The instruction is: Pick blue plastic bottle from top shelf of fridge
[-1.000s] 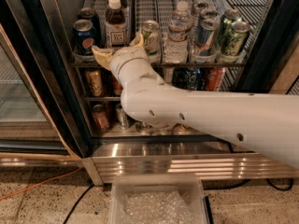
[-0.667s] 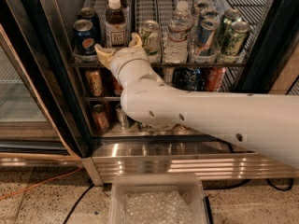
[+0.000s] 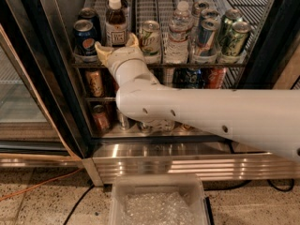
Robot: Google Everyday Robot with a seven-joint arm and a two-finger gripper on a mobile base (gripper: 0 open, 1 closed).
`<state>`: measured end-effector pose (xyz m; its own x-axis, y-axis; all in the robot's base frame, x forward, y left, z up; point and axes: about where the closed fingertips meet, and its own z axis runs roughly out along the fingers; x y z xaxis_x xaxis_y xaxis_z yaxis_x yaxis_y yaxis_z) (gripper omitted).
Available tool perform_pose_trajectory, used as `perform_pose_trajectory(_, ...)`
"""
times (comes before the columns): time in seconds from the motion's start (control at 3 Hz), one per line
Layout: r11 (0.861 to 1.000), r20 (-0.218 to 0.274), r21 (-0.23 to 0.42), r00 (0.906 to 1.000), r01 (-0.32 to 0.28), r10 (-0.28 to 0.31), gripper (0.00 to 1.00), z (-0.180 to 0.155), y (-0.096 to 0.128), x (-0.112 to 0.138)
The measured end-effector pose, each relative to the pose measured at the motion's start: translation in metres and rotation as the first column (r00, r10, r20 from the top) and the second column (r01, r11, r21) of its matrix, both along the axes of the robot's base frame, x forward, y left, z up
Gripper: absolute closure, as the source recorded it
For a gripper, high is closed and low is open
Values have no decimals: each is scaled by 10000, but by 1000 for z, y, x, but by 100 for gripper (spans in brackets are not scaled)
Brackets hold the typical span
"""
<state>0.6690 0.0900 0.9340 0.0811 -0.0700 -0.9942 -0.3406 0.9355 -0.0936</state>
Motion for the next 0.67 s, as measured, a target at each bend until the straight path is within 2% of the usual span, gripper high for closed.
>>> perform_pose_trajectory(0.67,9981,137,193,9982,590,-592,41,3,-10,27)
